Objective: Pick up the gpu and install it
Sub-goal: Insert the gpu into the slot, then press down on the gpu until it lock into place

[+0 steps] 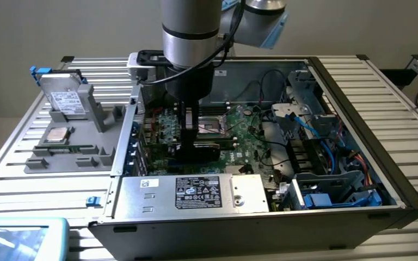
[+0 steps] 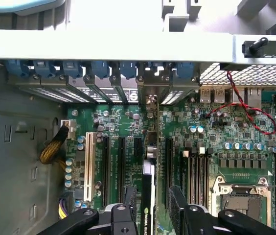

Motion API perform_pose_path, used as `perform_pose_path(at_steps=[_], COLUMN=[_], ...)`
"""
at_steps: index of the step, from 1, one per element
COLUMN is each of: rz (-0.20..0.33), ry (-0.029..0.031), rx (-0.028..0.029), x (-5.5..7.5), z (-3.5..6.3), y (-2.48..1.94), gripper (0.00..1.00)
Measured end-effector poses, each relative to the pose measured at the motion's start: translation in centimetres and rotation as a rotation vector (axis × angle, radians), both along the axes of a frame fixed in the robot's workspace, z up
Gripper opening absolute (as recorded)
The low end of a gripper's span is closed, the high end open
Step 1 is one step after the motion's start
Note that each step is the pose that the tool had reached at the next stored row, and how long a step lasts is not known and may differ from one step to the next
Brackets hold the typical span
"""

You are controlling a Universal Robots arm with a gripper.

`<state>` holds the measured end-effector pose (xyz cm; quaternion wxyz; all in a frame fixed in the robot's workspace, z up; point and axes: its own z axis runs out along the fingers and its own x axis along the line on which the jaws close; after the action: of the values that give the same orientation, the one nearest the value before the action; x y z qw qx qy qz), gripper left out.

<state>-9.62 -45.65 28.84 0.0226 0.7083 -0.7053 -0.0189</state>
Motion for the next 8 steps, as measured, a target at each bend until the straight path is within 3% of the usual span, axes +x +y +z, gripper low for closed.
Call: perform_pose_path(at_steps=[8], rz=[0.000], ry=[0.0000], rx=[-0.0001], x=[0.00], z=[0.01], y=[0.00], gripper=[0.41])
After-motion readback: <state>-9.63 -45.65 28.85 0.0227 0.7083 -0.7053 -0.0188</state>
